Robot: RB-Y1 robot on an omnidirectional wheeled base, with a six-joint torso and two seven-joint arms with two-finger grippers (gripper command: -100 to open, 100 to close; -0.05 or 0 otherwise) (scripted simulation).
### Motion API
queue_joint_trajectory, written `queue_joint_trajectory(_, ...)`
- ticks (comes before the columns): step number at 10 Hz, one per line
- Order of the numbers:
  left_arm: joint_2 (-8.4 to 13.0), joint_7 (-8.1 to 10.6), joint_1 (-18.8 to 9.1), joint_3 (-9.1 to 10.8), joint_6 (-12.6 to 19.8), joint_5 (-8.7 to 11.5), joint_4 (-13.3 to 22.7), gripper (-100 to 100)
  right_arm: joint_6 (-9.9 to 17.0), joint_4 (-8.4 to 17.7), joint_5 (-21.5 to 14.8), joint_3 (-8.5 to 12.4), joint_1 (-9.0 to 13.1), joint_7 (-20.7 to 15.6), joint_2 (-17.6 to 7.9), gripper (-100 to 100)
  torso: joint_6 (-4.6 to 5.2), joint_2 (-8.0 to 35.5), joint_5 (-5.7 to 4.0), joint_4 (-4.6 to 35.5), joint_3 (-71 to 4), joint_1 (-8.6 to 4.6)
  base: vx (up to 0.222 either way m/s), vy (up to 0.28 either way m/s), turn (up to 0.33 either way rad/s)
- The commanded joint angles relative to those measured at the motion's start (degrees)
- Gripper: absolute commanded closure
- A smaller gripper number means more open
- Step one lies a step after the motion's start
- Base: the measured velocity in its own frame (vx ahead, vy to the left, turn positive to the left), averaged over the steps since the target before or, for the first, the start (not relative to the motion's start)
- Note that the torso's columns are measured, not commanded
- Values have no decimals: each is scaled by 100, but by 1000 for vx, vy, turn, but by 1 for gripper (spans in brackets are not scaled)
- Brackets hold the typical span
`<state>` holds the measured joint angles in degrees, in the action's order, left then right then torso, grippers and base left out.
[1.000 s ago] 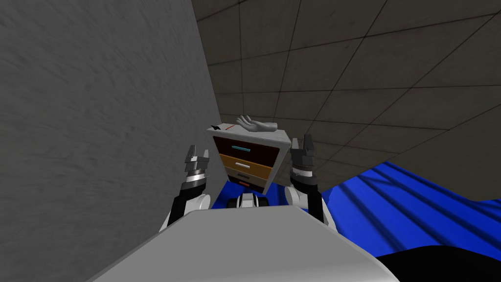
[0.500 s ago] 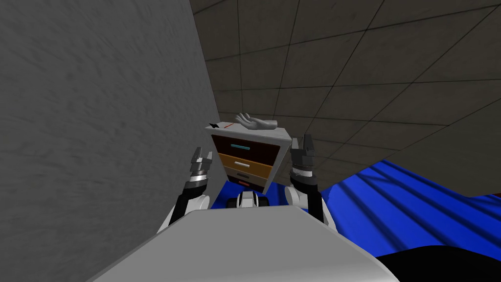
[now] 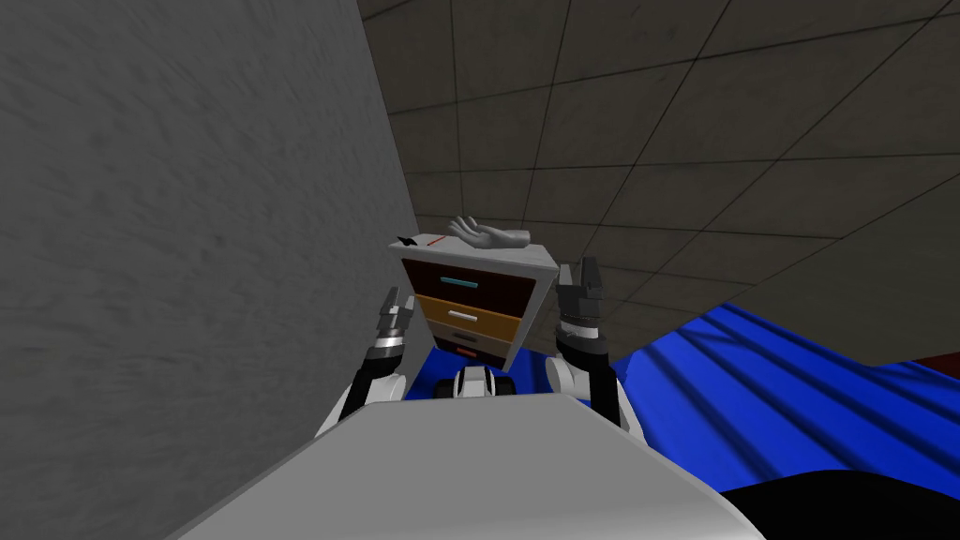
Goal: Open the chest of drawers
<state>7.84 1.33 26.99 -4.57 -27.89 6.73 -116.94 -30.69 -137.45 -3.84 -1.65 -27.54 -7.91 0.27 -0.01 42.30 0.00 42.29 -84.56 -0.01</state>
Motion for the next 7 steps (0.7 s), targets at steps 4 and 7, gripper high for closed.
queue_joint_trajectory(4, 98, 60, -243, -105, -220, -22, 777, -100, 0, 0, 0, 0, 0, 0, 0, 0, -1, -1, 0, 0, -1, 1, 8, 9, -39)
queue_joint_trajectory(7, 121, 85, -360, -153, -320, -34, 1227, -100, 0, 0, 0, 0, 0, 0, 0, 0, 1, -1, 0, 0, -1, 0, 6, 6, -37)
